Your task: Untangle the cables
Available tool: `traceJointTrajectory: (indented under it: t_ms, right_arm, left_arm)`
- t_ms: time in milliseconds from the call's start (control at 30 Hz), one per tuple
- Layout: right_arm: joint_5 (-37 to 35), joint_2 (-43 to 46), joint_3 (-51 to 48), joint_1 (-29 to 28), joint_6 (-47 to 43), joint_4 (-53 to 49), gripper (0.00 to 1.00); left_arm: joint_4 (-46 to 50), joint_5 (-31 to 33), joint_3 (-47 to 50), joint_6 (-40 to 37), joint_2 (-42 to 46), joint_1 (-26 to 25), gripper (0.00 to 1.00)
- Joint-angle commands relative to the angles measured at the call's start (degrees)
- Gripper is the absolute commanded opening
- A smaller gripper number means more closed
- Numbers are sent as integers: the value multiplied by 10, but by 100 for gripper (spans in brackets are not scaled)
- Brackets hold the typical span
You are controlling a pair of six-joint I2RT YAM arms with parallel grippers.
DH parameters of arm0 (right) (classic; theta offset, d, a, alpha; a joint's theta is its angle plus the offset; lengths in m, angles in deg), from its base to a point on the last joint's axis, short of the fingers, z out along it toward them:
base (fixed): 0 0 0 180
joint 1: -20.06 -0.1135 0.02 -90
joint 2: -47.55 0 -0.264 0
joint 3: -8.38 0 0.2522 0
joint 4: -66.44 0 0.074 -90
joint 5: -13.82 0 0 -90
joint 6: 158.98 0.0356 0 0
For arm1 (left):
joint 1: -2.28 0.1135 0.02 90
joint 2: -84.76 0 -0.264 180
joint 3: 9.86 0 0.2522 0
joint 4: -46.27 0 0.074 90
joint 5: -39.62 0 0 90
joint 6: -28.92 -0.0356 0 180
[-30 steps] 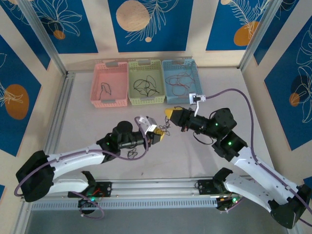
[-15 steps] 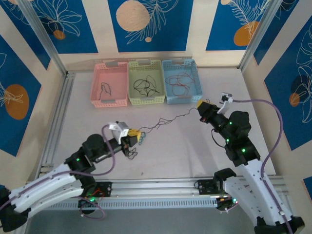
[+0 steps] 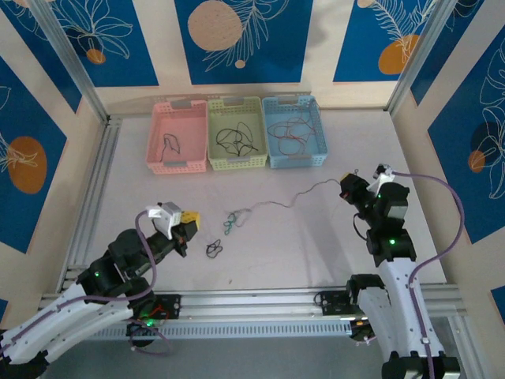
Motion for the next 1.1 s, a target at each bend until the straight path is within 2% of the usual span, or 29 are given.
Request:
traceJointTrajectory:
  t_ms: [0,400,500,600,767,867,1067]
  right_arm:
    - [30,-3,-10,19,15,19,0]
    - [174,-63,25,1,42,121,0]
    - [210,-90,61,-25,57,155,0]
    - [177,-127,121,-83,31,154,0]
    - [145,-252,280,-159,7,152,0]
    - [122,-339,385,-192,-13,152,0]
    - [104,-538,614,-215,-15,137,0]
  left_arm:
    - [15,17,-30,5,-12,-3,0]
    - [8,-27,-63,3,-92,-3,0]
    - [13,-33,-69,16,-125,-3,0]
    - [16,-27,-72,30,-148,-3,1]
    - [36,-10,-81,49,-167,-2,12]
    - [66,8,-87,67,-169,-2,32]
    - [104,40,-73,108,-147,0,59]
